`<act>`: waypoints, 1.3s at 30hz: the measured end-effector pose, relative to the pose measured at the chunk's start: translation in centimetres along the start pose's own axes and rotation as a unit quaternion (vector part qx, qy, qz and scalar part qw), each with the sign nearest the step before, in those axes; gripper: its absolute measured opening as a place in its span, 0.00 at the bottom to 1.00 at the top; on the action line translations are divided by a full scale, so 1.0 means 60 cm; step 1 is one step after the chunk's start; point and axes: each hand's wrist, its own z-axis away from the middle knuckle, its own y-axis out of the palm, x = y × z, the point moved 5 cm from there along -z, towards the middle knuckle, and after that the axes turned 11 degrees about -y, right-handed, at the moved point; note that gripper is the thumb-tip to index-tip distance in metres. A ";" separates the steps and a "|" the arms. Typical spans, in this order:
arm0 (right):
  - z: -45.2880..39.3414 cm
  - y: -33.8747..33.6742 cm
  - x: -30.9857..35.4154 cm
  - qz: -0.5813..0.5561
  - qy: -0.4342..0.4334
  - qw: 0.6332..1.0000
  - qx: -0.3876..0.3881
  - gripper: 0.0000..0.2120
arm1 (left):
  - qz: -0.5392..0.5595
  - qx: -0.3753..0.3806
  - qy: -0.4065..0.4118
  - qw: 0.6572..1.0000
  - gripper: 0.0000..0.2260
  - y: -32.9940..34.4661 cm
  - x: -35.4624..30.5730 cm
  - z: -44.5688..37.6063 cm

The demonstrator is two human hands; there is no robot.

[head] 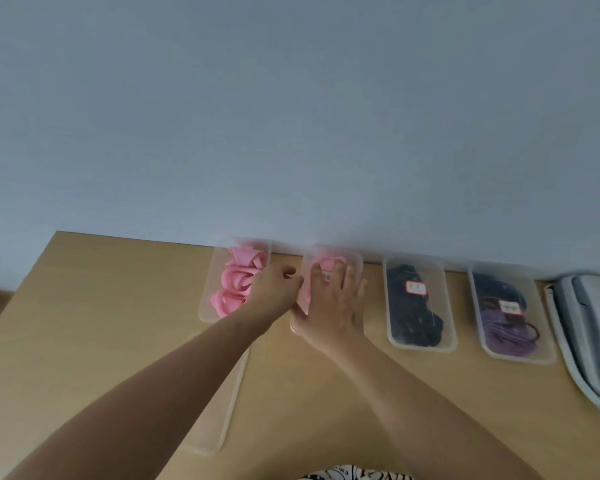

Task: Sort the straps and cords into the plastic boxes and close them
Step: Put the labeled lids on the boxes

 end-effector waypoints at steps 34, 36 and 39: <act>0.002 0.004 -0.061 0.018 0.030 0.999 0.029 0.46 | -0.236 0.022 0.194 0.952 0.33 0.019 -0.023 -0.071; 0.001 0.010 -0.064 0.012 0.029 0.999 0.036 0.47 | -0.250 0.026 0.201 0.947 0.33 0.022 -0.023 -0.074; -0.002 0.018 -0.068 0.012 0.030 0.999 0.037 0.48 | -0.258 0.035 0.205 0.943 0.33 0.023 -0.024 -0.081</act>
